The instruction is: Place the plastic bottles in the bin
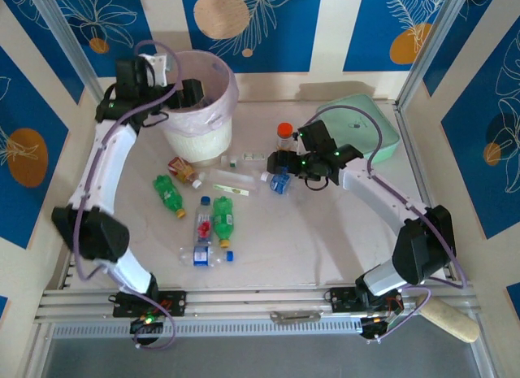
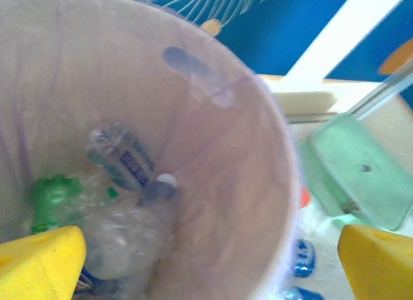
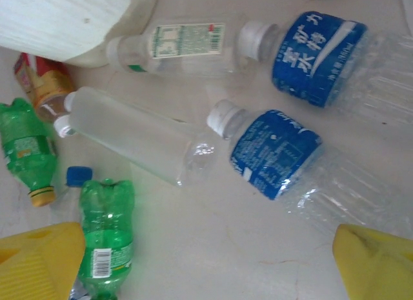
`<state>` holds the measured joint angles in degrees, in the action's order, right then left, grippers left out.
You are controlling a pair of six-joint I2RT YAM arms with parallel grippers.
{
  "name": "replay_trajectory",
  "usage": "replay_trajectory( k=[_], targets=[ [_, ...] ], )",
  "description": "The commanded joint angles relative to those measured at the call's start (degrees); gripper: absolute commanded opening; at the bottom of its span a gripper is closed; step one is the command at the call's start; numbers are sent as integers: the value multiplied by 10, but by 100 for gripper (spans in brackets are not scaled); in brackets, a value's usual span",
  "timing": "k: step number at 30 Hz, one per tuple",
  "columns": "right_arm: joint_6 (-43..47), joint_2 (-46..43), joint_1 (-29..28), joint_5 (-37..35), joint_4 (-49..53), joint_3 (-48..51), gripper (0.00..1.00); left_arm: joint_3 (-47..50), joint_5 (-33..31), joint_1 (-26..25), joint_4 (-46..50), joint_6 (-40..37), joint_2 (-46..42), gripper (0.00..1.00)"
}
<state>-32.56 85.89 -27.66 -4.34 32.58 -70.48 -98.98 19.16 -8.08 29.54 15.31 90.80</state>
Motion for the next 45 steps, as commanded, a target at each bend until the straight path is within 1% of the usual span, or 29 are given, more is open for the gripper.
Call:
replay_trajectory(
  k=[1, 3, 6, 10, 12, 14, 18, 22, 24, 28, 32, 45],
  targets=[
    [9, 24, 13, -1, 4, -17, 99, 125, 19, -26, -159, 45, -101, 100],
    [35, 36, 18, -5, 11, -29, 100, 203, 15, -42, -235, 68, -148, 100],
    [93, 61, 21, -1, 28, -52, 100, 308, 10, -50, -335, 138, -195, 100],
    [173, 112, 10, 10, 64, -92, 100, 423, 12, -59, -422, 205, -227, 100],
    [207, 146, -1, 7, 84, -119, 100, 465, 20, -66, -439, 211, -235, 100],
    [238, 179, -13, -6, 112, -150, 100, 497, 29, -73, -434, 213, -240, 100],
    [300, 246, -36, -65, 171, -216, 100, 567, 24, -85, -429, 228, -260, 100],
    [342, 303, -53, -125, 218, -273, 99, 644, 13, -95, -458, 257, -276, 100],
    [356, 320, -55, -141, 233, -288, 99, 666, 9, -98, -461, 264, -276, 100],
    [372, 338, -58, -145, 240, -299, 98, 687, 7, -100, -472, 270, -268, 100],
    [378, 348, -65, -158, 238, -298, 97, 682, 8, -103, -484, 271, -254, 100],
    [360, 350, -92, -144, 224, -261, 90, 673, 7, -114, -507, 282, -227, 100]
  ],
)
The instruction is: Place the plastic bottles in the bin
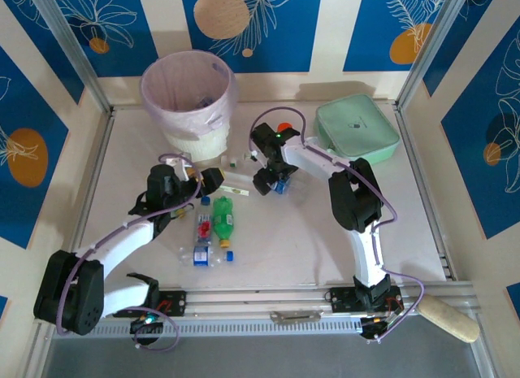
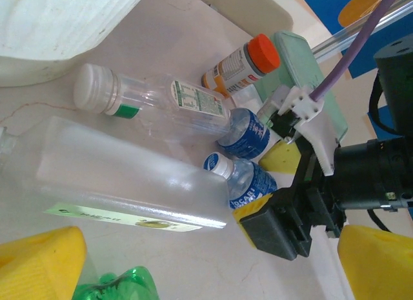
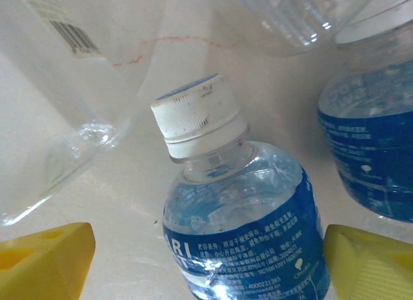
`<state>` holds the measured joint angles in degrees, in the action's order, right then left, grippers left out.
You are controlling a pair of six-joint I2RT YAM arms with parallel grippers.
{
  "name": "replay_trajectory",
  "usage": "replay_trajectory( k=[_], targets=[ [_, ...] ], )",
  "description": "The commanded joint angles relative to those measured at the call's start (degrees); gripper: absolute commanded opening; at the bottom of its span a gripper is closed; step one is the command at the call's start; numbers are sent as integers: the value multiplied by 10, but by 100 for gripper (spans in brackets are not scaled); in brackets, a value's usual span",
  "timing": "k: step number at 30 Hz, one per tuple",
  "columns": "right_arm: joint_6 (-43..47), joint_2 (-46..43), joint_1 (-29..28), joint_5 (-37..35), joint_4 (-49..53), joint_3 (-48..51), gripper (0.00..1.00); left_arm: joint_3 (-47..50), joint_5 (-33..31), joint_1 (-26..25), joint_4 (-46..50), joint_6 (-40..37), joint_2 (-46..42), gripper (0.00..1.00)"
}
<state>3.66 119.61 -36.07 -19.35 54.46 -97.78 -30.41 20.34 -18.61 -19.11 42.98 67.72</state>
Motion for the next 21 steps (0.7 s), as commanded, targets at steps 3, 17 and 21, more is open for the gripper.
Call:
replay_trajectory(
  k=[3, 17, 21],
  targets=[
    [-7, 13, -14, 5, 3, 18, 89, -13, -6, -10, -16, 2, 5, 100],
    [-19, 28, -18, 2, -8, 39, 80, -35, -10, -26, -14, 1, 32, 100],
    [-23, 30, -18, 4, -13, 43, 71, -39, -8, -30, -14, 0, 41, 100]
  ],
)
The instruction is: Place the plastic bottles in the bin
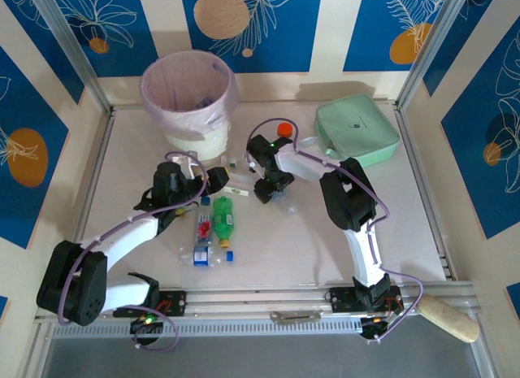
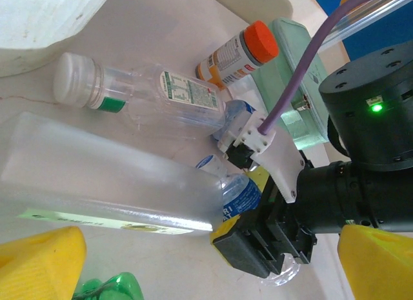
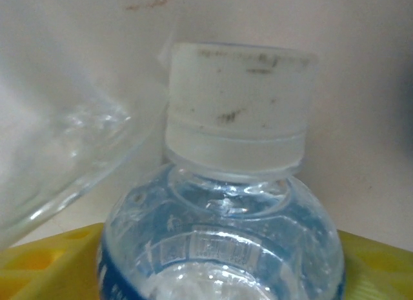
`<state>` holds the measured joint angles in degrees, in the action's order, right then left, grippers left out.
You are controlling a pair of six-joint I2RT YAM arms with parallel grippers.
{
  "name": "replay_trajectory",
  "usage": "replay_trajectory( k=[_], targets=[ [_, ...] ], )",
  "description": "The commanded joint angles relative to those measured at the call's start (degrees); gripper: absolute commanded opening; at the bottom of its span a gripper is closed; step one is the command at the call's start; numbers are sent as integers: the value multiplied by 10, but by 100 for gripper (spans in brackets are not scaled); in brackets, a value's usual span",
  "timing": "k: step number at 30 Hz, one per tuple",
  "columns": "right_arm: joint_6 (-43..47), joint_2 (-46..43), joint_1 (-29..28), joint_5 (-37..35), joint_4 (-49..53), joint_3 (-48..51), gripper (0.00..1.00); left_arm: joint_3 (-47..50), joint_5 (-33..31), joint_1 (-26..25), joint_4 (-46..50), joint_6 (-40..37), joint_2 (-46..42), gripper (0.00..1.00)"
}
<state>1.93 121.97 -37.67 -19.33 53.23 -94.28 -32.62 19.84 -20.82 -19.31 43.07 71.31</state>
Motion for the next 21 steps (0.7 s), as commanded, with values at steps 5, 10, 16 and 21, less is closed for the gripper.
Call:
replay_trajectory(
  k=[5, 10, 16, 21],
  targets=[
    [-15, -6, -2, 16, -8, 17, 58, -23, -3, -14, -10, -3, 12, 100],
    [-37, -56, 10, 57, -26, 35, 55, -37, -7, -22, 16, -16, 16, 100],
    [-92, -144, 37, 112, -58, 49, 54, -45, 4, -40, -9, -24, 26, 100],
    [-194, -210, 89, 148, -90, 64, 53, -62, 10, -69, -23, -39, 42, 100]
  ],
)
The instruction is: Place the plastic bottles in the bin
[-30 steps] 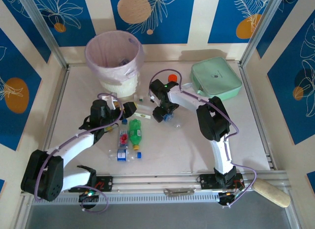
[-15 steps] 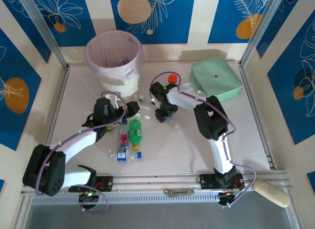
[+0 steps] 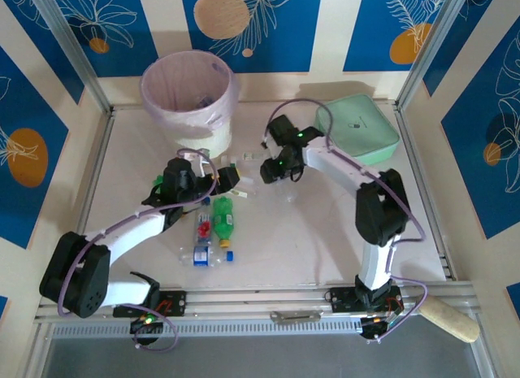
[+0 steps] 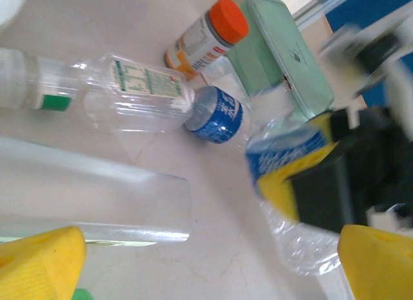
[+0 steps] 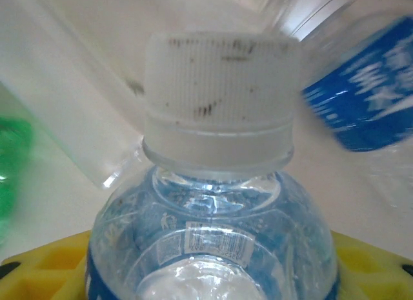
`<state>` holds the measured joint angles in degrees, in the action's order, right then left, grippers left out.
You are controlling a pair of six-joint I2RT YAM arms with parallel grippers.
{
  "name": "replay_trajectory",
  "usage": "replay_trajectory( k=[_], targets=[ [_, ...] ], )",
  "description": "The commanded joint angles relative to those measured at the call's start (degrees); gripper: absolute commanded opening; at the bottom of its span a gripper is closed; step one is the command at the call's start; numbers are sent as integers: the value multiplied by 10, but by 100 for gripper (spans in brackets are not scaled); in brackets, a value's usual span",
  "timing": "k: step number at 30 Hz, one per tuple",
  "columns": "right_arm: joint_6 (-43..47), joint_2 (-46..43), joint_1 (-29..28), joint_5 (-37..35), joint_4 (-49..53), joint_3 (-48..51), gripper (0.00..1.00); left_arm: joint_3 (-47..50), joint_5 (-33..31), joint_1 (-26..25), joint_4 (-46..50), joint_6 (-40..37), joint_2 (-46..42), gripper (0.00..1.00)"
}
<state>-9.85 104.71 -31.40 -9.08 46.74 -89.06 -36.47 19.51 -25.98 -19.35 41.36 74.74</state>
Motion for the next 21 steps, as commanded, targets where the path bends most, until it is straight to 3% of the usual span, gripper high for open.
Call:
replay_trajectory(
  k=[1, 8, 13, 21],
  targets=[
    [-101, -53, 39, 57, -39, 22, 53, -29, 16, -26, -25, -26, 13, 100],
    [-235, -143, 72, 84, -146, 110, 53, -65, 50, -81, -73, -6, 61, 100],
    [-342, -197, 68, 111, -278, 212, 53, -112, 76, -124, -89, 2, 104, 100],
    [-423, -246, 57, 100, -370, 304, 52, -134, 88, -140, -84, -1, 149, 100]
  ],
)
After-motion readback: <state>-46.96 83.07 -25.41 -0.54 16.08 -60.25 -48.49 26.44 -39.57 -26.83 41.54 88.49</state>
